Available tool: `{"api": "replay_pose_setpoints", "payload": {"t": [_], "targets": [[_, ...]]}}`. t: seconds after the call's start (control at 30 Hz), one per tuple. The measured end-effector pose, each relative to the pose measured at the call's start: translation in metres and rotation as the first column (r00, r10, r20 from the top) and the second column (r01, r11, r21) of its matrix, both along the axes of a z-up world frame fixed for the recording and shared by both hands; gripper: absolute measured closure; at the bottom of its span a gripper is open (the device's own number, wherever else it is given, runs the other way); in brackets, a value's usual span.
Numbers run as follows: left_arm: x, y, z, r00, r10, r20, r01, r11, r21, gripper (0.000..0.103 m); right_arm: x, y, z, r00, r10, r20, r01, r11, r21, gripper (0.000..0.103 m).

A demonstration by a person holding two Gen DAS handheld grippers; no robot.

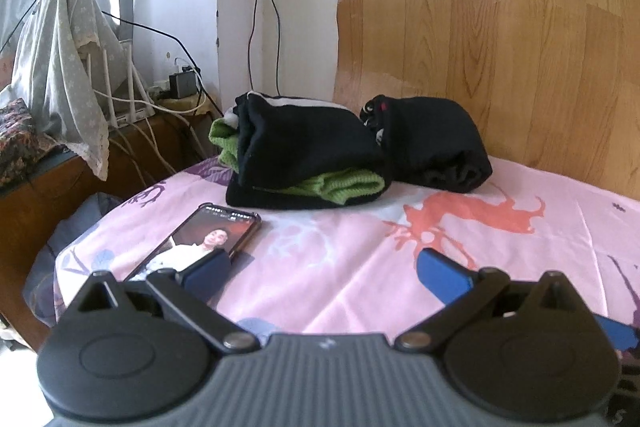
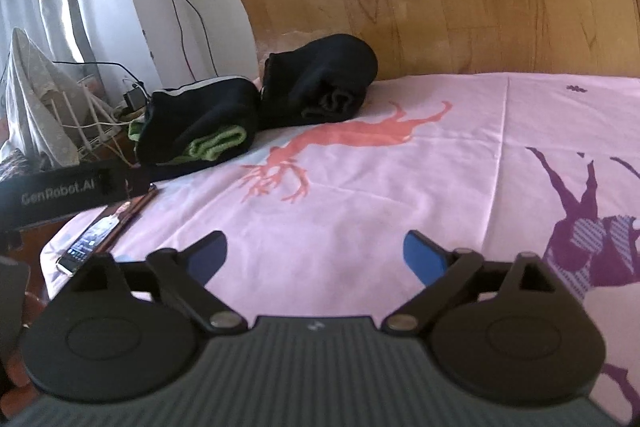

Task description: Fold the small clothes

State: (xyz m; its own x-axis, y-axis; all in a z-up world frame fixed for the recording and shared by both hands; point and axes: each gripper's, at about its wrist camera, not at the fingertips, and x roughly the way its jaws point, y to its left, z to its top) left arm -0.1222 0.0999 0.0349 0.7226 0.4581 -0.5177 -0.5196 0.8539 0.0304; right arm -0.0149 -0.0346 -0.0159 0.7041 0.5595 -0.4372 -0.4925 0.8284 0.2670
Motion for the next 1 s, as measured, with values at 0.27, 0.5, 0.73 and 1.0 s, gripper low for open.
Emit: {"api": "replay_pose_setpoints", "payload": {"t": [0.27,0.5,0.73,1.0], "targets": [[0.012,-0.003,-0.015,0.999,0.009,-0.053,-0.009,1.000,0.000,0.000,0.009,-0.007,-0.003,0.999,0.008,-0.044,-0.006,0.999,0.043,0.005],[0.026,-0.008,-0.025,0.996,0.022,-0.084,-0.020,0.999,0.027,0.000,0.019,-0.016,-0.005,0.998,-0.020,-0.052,0.024,0.996,0.081,0.005],[0.036,-0.012,-0.030,0.995,0.014,-0.101,-0.012,1.000,0.027,0.000,0.019,-0.024,-0.006,0.998,0.009,-0.069,0.001,0.991,0.137,0.004],[0.034,-0.011,-0.020,0.998,-0.014,-0.062,0.014,1.000,0.000,0.000,0.020,-0.030,-0.006,0.997,0.022,-0.077,-0.007,0.982,0.187,0.004]]}}
